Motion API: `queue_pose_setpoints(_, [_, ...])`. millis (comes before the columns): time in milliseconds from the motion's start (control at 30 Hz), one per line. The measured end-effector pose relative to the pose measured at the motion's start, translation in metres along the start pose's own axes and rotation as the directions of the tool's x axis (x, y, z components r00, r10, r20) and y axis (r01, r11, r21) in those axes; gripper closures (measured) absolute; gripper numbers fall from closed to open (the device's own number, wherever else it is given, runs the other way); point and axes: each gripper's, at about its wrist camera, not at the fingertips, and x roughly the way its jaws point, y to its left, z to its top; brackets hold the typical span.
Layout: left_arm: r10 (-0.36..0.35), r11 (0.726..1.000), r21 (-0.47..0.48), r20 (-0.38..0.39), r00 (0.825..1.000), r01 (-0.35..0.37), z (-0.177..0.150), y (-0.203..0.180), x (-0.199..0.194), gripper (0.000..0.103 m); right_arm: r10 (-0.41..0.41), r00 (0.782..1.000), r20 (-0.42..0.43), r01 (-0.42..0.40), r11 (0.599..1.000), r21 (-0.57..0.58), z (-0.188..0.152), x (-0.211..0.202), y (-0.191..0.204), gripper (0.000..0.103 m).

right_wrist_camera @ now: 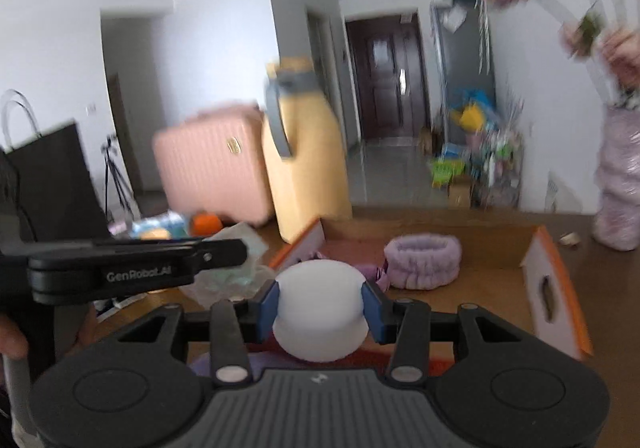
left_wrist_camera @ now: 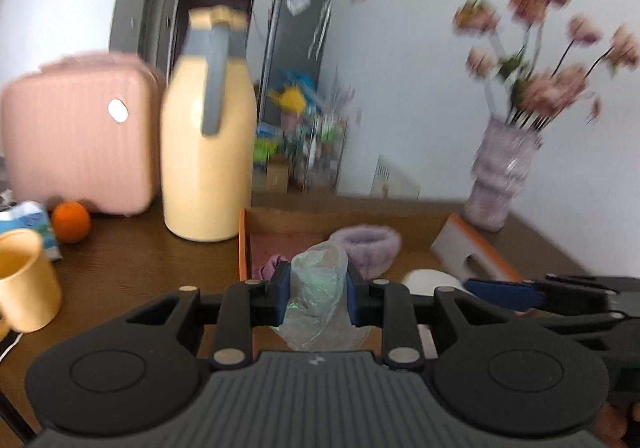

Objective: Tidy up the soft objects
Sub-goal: 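Carry the puff and sponge into the box and open both grippers, then move both grippers back toward the remaining soft items on the table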

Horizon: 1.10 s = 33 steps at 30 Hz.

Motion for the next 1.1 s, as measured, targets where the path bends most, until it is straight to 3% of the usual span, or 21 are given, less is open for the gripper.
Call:
queue_pose_setpoints(133, [0.021,1.0,0.008,-0.09,0.996,-0.02,0.001,0.009,0.048,0.07,-0.025,0.994,-0.109,0.024,1.0,-0.006,0.007,0.075,-0.017,0.058])
queue_pose_setpoints(200, [0.012,0.999,0.042,-0.102,0.995,-0.007,-0.003,0.009,0.056,0.062,-0.042,0.988,-0.149,0.04,0.999,-0.017,0.005,0.101,-0.021,0.057])
queue_pose_setpoints(233, [0.011,0.998,0.06,-0.105,0.994,-0.005,-0.007,0.009,0.057,0.052,-0.041,0.983,-0.177,0.038,0.999,-0.022,0.002,0.113,-0.022,0.053])
queue_pose_setpoints(267, [0.017,0.998,0.063,-0.099,0.995,-0.011,-0.009,0.009,0.055,0.044,-0.03,0.98,-0.199,0.026,0.999,-0.019,0.0,0.121,-0.023,0.052])
queue_pose_setpoints(367, [-0.003,0.997,0.074,-0.091,0.996,0.01,-0.009,0.01,0.049,0.031,0.014,0.973,-0.232,-0.017,1.0,-0.012,-0.008,0.135,-0.021,0.042])
queue_pose_setpoints(500, [0.0,0.998,0.069,-0.054,0.999,0.004,-0.002,0.013,0.032,0.029,0.027,0.976,-0.217,-0.032,0.999,-0.019,-0.004,0.129,-0.018,0.037])
queue_pose_setpoints(700, [0.027,0.996,0.086,0.041,0.999,-0.03,0.02,0.004,-0.023,0.029,-0.015,0.991,-0.135,0.014,1.0,-0.003,0.017,0.082,-0.024,0.034])
queue_pose_setpoints(867, [0.024,0.993,0.112,0.146,0.989,-0.041,0.026,-0.011,-0.084,0.024,-0.058,0.998,-0.039,0.058,0.998,-0.003,0.041,0.011,-0.023,0.029])
queue_pose_setpoints(967, [0.044,0.992,0.108,0.203,0.978,-0.067,0.016,-0.02,-0.124,0.02,-0.091,0.995,0.034,0.092,0.996,-0.02,0.047,-0.041,-0.018,0.022])
queue_pose_setpoints(1100, [0.091,0.991,0.065,0.32,0.943,-0.118,-0.018,-0.028,-0.181,0.013,-0.146,0.976,0.163,0.155,0.987,-0.043,0.036,-0.109,-0.008,0.016])
